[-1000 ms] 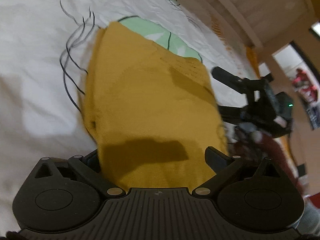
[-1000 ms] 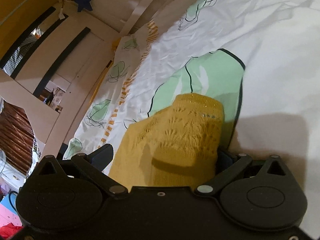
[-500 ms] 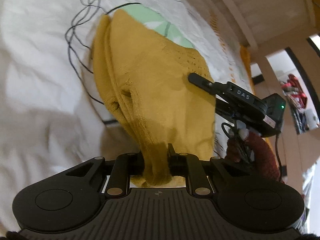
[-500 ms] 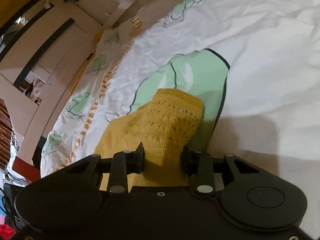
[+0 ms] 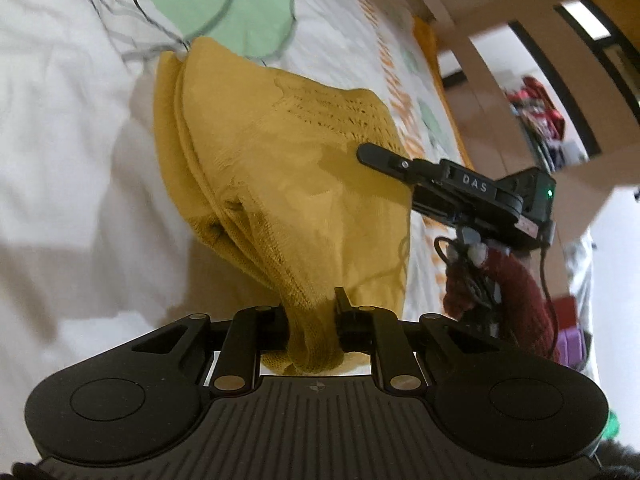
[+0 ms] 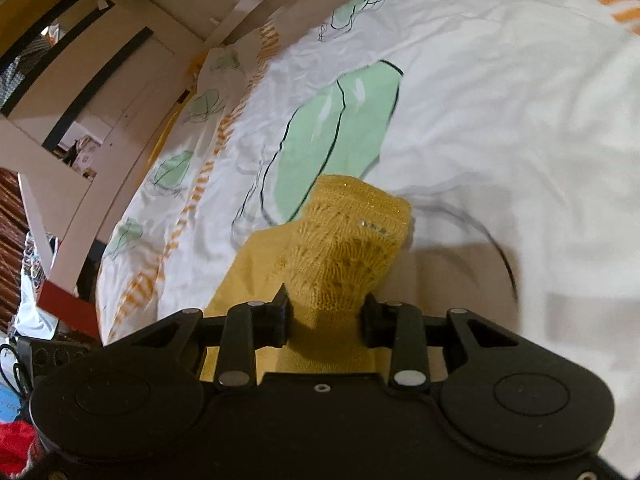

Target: Fold small clothes

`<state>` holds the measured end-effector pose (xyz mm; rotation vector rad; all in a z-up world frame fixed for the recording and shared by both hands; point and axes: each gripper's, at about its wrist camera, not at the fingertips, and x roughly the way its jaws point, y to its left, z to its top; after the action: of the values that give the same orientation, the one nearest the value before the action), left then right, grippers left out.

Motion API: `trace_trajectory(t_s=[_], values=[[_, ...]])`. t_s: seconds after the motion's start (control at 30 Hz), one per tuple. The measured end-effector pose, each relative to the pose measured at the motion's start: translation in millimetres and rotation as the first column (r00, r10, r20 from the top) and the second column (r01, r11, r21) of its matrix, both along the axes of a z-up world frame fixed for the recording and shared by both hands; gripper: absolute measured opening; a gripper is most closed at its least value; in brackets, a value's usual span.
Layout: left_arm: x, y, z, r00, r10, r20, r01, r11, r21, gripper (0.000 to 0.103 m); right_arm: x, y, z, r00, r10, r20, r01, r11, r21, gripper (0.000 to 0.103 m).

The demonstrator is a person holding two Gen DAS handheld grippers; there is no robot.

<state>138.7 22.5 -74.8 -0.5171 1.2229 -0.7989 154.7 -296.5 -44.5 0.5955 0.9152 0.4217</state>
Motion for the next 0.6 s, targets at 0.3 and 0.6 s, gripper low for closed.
trace_trajectory(t_s=[0.3, 0.6], values=[[-56.1, -21.0, -15.0, 0.987, 0.041, 0.157, -0.077, 0.969, 0.234, 0.019, -41.3, -2.3, -8.7, 0.996, -0.074, 0.056, 0.084, 0.977, -0.195, 0.053], [-73.2, -27.7, -5.1, 0.966, 0.101, 0.239, -0.167, 0.947, 0.275, 0.023, -46.8, 3.9, -14.6, 0.975, -0.138, 0.175, 0.189, 0.927, -0.322, 0.076]])
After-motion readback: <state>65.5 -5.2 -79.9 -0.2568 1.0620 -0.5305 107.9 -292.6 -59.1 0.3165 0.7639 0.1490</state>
